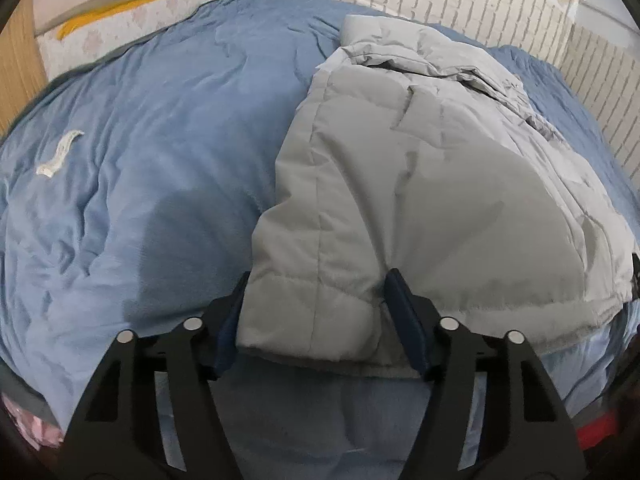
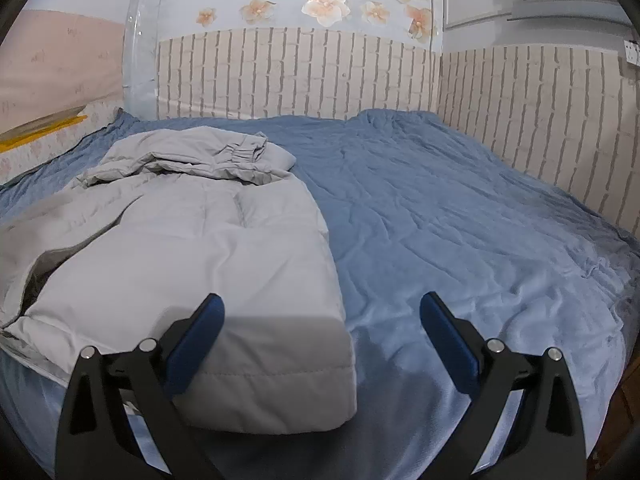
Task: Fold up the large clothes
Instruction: 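Close the left tool on the folded jacket's edge while the right tool grasps the jacket hem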
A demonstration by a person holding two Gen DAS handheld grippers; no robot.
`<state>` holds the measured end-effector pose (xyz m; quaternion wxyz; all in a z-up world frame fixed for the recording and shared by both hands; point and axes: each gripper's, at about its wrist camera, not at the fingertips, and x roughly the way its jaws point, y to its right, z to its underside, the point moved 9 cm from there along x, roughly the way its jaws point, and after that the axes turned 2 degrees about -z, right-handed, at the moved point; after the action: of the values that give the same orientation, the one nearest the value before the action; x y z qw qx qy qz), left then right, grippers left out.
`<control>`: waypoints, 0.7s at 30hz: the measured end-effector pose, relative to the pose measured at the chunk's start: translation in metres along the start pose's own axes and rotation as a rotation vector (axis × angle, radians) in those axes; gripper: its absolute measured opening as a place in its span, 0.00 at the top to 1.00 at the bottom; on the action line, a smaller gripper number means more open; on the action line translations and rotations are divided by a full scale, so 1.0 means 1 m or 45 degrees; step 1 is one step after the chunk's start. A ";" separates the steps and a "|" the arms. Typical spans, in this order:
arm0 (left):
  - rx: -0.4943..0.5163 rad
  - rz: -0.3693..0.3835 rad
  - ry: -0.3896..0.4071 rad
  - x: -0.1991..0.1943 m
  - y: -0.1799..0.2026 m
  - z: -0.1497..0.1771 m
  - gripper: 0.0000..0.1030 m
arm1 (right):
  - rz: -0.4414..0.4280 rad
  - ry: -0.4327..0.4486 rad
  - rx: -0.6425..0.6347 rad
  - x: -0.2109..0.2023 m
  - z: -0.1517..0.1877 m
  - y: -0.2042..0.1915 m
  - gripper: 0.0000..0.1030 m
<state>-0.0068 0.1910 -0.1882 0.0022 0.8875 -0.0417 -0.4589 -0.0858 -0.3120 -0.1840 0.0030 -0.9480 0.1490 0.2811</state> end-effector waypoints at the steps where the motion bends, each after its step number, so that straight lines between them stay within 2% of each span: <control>1: -0.007 0.006 -0.004 -0.001 -0.001 0.000 0.41 | 0.001 -0.001 -0.002 0.000 0.000 0.000 0.04; 5: -0.045 0.035 -0.006 -0.009 -0.006 -0.003 0.53 | -0.003 -0.005 0.001 -0.002 0.001 0.001 0.04; 9: -0.013 -0.006 -0.014 -0.008 -0.003 -0.004 0.55 | 0.016 -0.026 0.023 -0.006 0.002 0.006 0.04; 11: 0.024 0.001 -0.003 -0.010 0.005 -0.007 0.67 | 0.010 -0.048 0.026 -0.007 0.002 0.008 0.04; 14: 0.062 -0.014 -0.015 -0.002 0.013 -0.007 0.67 | -0.004 -0.080 0.035 -0.006 0.007 0.010 0.05; 18: 0.065 -0.016 -0.030 0.006 0.017 -0.007 0.67 | -0.092 -0.170 0.103 0.003 0.019 0.008 0.05; 19: 0.067 -0.018 -0.031 0.006 0.018 -0.008 0.67 | -0.143 -0.202 0.128 0.006 0.023 0.005 0.09; 20: 0.070 -0.021 -0.032 0.006 0.018 -0.007 0.67 | -0.174 -0.220 0.148 0.007 0.025 0.004 0.20; 21: 0.072 -0.022 -0.033 0.006 0.018 -0.007 0.67 | -0.223 -0.239 0.173 0.008 0.027 0.000 0.27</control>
<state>0.0012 0.1722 -0.1887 -0.0273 0.8816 -0.0469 -0.4688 -0.0938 -0.3123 -0.2109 0.1057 -0.9246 0.0835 0.3564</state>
